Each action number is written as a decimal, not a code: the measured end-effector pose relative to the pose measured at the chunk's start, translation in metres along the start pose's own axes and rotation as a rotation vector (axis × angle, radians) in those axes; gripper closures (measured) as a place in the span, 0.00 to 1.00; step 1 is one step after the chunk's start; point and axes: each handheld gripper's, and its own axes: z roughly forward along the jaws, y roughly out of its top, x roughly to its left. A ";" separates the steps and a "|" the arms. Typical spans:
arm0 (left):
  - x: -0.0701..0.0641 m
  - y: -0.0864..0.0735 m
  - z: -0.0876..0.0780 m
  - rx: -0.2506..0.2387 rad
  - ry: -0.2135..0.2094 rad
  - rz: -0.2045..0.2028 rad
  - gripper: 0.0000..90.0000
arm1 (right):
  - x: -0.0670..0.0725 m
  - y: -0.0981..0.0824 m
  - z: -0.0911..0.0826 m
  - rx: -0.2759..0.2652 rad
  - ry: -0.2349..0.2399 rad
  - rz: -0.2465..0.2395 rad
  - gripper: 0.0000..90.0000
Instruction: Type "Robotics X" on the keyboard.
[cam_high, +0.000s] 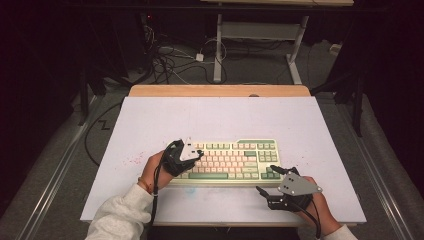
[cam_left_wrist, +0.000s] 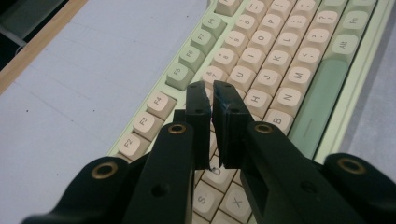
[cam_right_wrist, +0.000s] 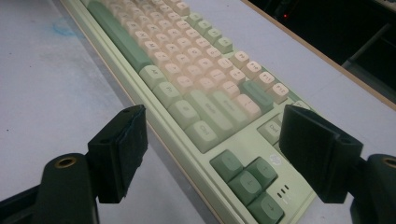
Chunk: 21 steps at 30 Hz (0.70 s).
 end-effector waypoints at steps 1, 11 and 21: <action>-0.001 -0.001 -0.002 -0.007 0.007 0.004 0.93 | 0.000 0.000 0.000 0.000 -0.001 0.001 0.28; -0.004 -0.017 -0.015 -0.066 0.028 0.023 0.63 | -0.001 0.000 0.000 0.002 0.004 0.014 0.30; -0.008 -0.037 -0.029 -0.135 0.092 -0.038 0.27 | -0.002 0.002 0.002 0.004 0.006 0.027 0.42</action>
